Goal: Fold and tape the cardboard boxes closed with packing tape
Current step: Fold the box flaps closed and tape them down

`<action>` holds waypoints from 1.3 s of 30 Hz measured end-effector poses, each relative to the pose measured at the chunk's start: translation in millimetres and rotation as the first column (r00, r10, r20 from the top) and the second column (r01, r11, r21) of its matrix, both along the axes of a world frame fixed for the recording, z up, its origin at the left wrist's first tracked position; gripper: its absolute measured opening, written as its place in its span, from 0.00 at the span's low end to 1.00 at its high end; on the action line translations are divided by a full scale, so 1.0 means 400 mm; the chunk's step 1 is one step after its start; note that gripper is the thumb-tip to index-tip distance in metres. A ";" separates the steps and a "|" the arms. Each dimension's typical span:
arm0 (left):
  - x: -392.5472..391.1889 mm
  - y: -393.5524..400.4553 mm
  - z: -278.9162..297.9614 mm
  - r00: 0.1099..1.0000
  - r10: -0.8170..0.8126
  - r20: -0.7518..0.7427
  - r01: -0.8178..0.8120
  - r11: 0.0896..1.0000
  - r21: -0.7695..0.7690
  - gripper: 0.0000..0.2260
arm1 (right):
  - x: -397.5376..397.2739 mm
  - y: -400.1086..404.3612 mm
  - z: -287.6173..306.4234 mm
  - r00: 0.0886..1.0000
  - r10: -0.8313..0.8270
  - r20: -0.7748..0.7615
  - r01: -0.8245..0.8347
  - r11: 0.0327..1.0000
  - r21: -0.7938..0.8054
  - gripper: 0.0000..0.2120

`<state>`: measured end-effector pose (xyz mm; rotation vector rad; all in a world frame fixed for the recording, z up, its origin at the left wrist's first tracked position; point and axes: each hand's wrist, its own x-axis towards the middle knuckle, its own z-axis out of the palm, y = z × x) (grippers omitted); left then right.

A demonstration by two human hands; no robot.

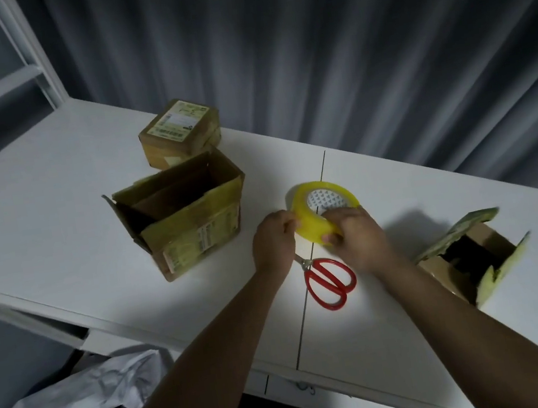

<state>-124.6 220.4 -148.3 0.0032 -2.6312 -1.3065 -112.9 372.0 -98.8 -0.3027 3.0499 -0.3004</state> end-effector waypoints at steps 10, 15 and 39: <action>0.050 -0.029 0.083 0.982 -0.136 -0.133 0.106 0.971 -0.213 0.04 | 0.078 0.007 0.019 0.999 0.014 -0.048 -0.017 0.998 -0.062 0.27; 0.118 -0.055 0.088 0.955 -0.266 -0.130 0.232 0.945 -0.229 0.04 | 0.018 0.010 0.026 0.988 -0.154 -0.012 0.154 0.988 0.006 0.28; 0.033 -0.154 -0.036 0.976 -0.208 0.064 0.210 0.977 -0.026 0.04 | 0.197 -0.052 -0.010 0.989 -0.070 0.134 0.049 0.987 0.154 0.17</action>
